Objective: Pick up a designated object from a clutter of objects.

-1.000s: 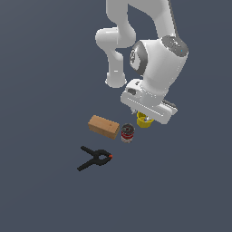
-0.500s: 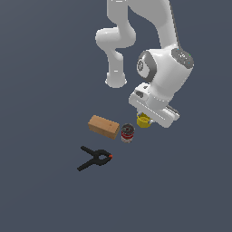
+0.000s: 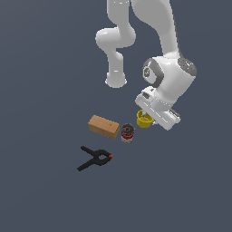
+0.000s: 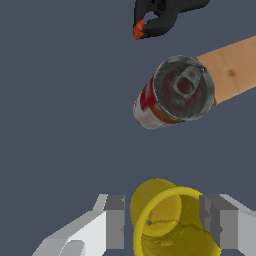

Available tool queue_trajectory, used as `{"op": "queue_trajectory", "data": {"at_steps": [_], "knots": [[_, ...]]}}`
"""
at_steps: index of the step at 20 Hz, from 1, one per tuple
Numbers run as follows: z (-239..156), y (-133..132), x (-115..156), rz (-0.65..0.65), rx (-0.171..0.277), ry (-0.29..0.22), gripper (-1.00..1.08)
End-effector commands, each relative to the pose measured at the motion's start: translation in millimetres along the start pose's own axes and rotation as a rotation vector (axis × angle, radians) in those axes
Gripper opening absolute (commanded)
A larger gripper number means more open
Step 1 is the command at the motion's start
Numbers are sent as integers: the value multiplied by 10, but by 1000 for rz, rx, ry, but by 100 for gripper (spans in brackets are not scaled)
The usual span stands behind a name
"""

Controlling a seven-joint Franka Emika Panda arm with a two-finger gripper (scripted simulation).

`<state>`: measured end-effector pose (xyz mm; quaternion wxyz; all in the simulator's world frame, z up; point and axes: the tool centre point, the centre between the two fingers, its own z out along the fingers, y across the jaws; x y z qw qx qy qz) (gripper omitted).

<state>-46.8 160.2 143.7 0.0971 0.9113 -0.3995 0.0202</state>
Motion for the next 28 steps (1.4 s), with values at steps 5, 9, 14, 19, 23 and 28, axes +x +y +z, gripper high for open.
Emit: {"op": "queue_trajectory", "data": {"at_steps": [5,9,14,19,23,28], "knots": [[169,-40,-247,89,-13,10,28],[248,-54,-368,130,-18,14,28],[318,-62,-475,167,-22,18,28],[354,-66,-531,186,-23,20,28],[357,-66,-537,186,-24,20,28],[443,-63,-537,187,-24,20,28]]}}
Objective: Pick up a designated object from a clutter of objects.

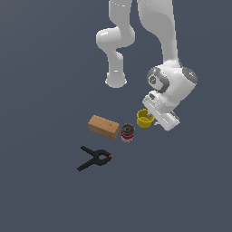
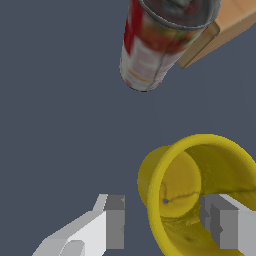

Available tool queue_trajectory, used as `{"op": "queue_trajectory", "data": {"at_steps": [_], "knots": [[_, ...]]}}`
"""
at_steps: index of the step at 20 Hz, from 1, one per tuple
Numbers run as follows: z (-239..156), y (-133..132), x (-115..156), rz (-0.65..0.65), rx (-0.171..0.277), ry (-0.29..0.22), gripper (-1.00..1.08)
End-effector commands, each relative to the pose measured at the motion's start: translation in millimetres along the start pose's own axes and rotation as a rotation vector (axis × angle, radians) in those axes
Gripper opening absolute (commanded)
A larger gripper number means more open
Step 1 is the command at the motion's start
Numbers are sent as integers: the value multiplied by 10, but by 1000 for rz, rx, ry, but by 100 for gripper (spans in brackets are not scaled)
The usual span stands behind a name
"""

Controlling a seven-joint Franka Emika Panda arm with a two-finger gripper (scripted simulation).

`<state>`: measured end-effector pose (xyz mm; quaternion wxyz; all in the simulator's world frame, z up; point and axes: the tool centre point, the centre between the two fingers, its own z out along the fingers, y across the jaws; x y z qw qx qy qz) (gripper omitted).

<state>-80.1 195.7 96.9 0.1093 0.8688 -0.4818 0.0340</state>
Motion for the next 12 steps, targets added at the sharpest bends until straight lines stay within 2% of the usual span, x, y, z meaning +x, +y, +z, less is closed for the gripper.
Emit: {"op": "queue_trajectory", "data": {"at_steps": [1,8,9,12], "knots": [[76,4,-2,1,-1,0,28],[242,12,-10,1,-1,-1,28],[242,12,-10,1,-1,-1,-100],[242,12,-10,1,-1,-1,-100]]}}
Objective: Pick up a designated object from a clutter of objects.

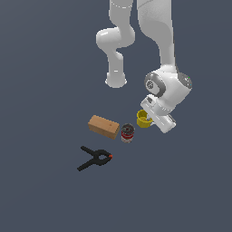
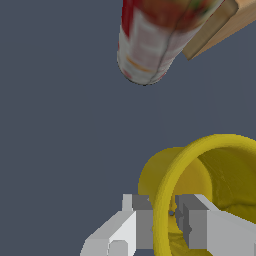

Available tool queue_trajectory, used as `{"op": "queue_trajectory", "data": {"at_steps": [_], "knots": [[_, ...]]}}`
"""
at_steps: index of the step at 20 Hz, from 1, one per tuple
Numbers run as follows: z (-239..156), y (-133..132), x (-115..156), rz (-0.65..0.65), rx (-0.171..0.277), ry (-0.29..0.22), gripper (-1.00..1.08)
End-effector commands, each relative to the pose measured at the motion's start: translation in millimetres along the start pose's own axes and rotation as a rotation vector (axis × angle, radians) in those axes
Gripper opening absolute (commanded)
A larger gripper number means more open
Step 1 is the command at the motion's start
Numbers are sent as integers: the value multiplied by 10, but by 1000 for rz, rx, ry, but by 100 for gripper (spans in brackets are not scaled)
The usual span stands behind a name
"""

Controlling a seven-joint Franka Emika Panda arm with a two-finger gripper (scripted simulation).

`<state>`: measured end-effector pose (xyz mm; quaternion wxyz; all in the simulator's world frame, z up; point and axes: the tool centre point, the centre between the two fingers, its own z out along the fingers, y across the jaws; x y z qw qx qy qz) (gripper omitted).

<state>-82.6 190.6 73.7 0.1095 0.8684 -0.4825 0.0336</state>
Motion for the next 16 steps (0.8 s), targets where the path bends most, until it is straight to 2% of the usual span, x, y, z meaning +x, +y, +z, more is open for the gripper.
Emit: {"op": "queue_trajectory", "data": {"at_steps": [1,10,16], "knots": [[4,1,-1,0,0,0,-100],[-14,2,26,1,1,0,-100],[-133,20,213,0,0,-1,-100]]}}
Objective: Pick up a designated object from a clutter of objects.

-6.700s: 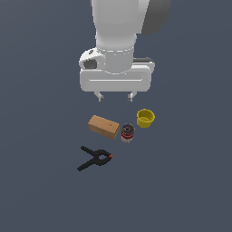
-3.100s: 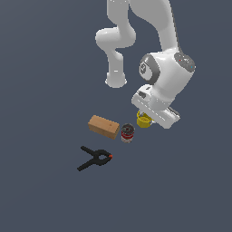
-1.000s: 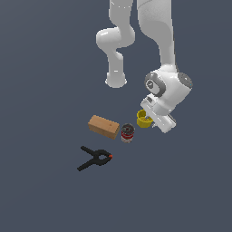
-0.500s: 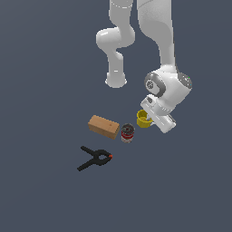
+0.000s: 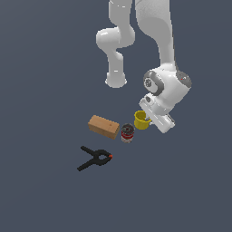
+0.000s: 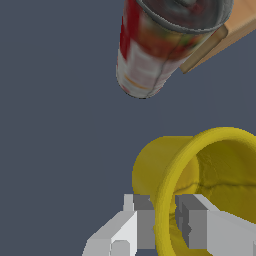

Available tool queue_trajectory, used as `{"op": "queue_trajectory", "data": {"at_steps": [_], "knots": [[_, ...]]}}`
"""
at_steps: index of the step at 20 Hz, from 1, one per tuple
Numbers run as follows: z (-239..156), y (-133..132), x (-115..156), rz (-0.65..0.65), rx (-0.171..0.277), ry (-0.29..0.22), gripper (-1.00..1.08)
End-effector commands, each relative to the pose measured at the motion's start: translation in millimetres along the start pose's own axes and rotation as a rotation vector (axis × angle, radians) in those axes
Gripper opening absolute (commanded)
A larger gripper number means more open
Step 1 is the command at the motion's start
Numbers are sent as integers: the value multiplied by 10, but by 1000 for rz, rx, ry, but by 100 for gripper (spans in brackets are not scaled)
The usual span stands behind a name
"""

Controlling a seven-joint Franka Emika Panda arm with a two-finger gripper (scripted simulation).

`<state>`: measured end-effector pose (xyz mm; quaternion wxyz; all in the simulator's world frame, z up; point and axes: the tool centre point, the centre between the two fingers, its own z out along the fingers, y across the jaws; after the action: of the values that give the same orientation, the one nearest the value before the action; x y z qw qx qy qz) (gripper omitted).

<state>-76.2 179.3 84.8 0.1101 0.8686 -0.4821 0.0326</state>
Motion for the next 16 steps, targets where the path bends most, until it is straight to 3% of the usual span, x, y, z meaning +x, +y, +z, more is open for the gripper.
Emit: {"op": "queue_trajectory", "data": {"at_steps": [1,7,16], "knots": [[-79,4,116,1,2,0,-100],[-345,46,529,1,2,-1,-100],[-931,131,1439,1,3,-3,-100]]}}
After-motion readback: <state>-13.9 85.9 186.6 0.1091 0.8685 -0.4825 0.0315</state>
